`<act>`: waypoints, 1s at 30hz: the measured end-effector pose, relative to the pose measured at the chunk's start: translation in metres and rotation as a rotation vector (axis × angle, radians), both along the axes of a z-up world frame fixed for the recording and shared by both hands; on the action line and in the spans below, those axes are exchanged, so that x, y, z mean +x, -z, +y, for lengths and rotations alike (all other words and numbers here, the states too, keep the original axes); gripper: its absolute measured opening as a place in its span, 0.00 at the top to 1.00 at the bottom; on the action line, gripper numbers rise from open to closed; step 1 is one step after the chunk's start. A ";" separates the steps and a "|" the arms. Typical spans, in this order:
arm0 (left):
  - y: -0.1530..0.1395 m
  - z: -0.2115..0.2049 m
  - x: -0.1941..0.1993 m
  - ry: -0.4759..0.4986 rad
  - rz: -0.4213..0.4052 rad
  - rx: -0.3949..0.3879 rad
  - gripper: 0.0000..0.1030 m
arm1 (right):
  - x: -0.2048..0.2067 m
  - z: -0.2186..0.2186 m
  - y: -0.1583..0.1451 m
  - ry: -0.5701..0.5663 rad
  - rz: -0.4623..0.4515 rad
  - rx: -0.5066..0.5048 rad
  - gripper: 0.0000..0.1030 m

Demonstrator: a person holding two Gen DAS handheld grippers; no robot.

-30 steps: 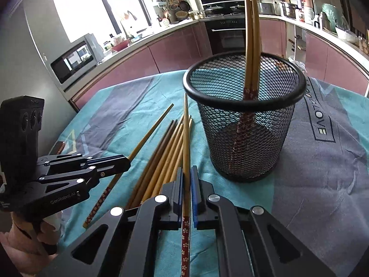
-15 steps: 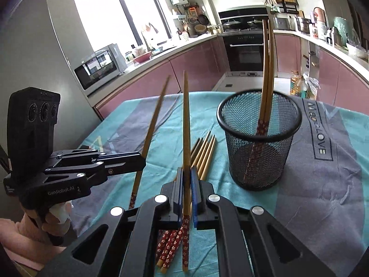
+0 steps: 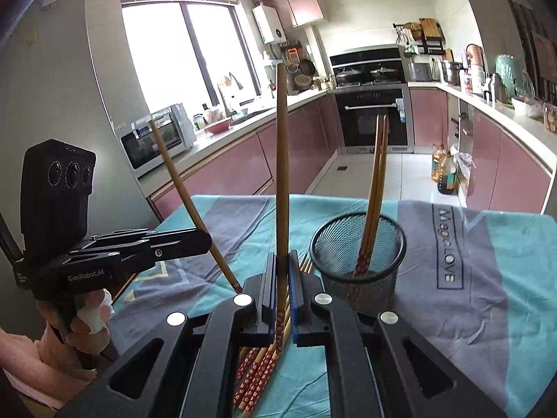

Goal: Organize utensils
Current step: 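Lower the left tool's chopstick into the mesh cup while the right tool drops its chopstick in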

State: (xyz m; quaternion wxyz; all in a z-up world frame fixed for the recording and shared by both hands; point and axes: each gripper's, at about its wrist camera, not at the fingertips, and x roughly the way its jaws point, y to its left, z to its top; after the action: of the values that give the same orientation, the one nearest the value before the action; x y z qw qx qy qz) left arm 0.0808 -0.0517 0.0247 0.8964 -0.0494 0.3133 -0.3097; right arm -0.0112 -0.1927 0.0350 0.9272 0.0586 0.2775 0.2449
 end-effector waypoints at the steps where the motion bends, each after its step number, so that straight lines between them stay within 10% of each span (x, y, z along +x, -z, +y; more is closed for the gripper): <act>1: -0.004 -0.001 0.001 -0.001 -0.009 -0.002 0.93 | 0.001 -0.002 -0.004 0.004 -0.008 0.001 0.95; 18: -0.067 -0.030 0.026 0.007 -0.126 -0.039 0.93 | 0.025 -0.040 -0.053 0.090 -0.149 -0.013 0.95; 30: -0.044 -0.063 0.037 0.051 -0.074 0.084 0.93 | 0.057 -0.036 -0.025 0.121 -0.073 -0.075 0.95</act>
State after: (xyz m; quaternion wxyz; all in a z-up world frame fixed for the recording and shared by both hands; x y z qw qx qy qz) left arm 0.1179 -0.1151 0.0688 0.9004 0.0074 0.2939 -0.3206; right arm 0.0457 -0.2286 0.0605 0.9513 0.0314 0.2484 0.1798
